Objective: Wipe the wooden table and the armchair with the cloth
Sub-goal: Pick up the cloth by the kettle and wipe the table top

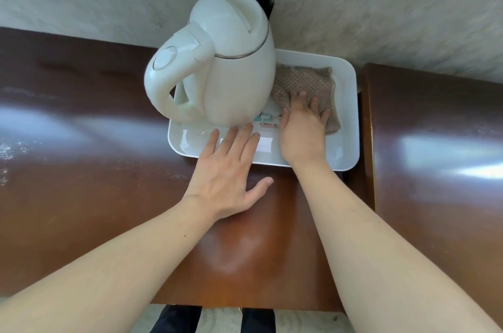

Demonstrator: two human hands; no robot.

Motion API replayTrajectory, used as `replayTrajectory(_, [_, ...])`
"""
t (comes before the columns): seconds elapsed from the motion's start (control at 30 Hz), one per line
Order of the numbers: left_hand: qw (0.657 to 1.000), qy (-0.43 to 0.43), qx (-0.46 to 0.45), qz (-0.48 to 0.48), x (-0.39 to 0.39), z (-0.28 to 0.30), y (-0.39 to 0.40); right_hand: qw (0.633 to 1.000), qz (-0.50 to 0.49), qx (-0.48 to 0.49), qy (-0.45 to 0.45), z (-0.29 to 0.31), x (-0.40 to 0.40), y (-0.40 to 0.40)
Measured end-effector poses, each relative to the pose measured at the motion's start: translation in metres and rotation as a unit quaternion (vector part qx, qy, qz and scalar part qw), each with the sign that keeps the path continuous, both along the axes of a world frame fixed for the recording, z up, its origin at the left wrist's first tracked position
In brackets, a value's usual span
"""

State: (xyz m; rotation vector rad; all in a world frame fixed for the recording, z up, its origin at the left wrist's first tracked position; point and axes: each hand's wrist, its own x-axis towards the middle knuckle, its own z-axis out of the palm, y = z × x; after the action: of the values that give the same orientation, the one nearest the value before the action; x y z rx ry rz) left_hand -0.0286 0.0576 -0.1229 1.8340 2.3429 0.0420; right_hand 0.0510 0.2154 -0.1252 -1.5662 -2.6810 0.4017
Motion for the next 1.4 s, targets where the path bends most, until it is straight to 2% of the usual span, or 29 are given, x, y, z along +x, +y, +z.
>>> replayTrajectory(0.07, [1.000, -0.002, 0.000, -0.002, 0.000, 0.000, 0.000, 0.993, -0.041, -0.002, 0.108, 0.005, 0.005, -0.003])
replayTrajectory(0.17, [1.000, -0.004, 0.008, -0.006, 0.001, -0.001, 0.000, 0.959, -0.109, -0.055, 0.257, 0.014, 0.013, -0.007])
replayTrajectory(0.37, [1.000, -0.010, 0.015, -0.005, 0.001, -0.003, -0.002, 0.903, -0.181, -0.144, 0.361, 0.023, 0.017, -0.024])
replayTrajectory(0.43, [1.000, -0.009, -0.001, -0.003, 0.001, 0.000, -0.003, 0.871, -0.208, -0.182, 0.407, 0.028, 0.017, -0.032])
replayTrajectory(0.57, [0.998, -0.012, -0.057, -0.004, -0.001, 0.007, -0.003, 0.780, -0.271, -0.250, 0.505, 0.047, 0.014, -0.046])
replayTrajectory(0.63, [0.996, -0.038, -0.075, 0.000, -0.002, 0.012, -0.003, 0.758, -0.292, -0.258, 0.523, 0.057, 0.010, -0.056])
replayTrajectory(0.7, [0.994, -0.074, -0.076, -0.002, -0.005, 0.019, -0.004, 0.751, -0.291, -0.252, 0.537, 0.068, 0.004, -0.067])
replayTrajectory(0.77, [0.992, -0.109, -0.060, -0.010, -0.013, 0.029, -0.012, 0.740, -0.287, -0.253, 0.554, 0.083, -0.004, -0.077])
replayTrajectory(0.87, [0.984, -0.174, -0.022, -0.013, -0.030, 0.047, -0.034, 0.702, -0.292, -0.280, 0.587, 0.103, -0.014, -0.092])
replayTrajectory(0.97, [0.960, -0.278, 0.003, 0.023, -0.045, 0.066, -0.063, 0.663, -0.299, -0.307, 0.613, 0.121, -0.016, -0.115])
replayTrajectory(1.1, [0.934, -0.349, 0.042, 0.060, -0.061, 0.089, -0.095, 0.635, -0.282, -0.343, 0.633, 0.141, -0.020, -0.154])
replayTrajectory(1.23, [0.890, -0.445, 0.067, 0.077, -0.076, 0.106, -0.119, 0.566, -0.257, -0.440, 0.649, 0.151, -0.028, -0.192])
replayTrajectory(1.3, [0.890, -0.447, 0.062, 0.067, -0.080, 0.113, -0.130, 0.537, -0.245, -0.498, 0.635, 0.154, -0.034, -0.210])
replayTrajectory(1.4, [0.929, -0.366, 0.032, 0.044, -0.087, 0.121, -0.146, 0.498, -0.246, -0.581, 0.595, 0.158, -0.042, -0.230])
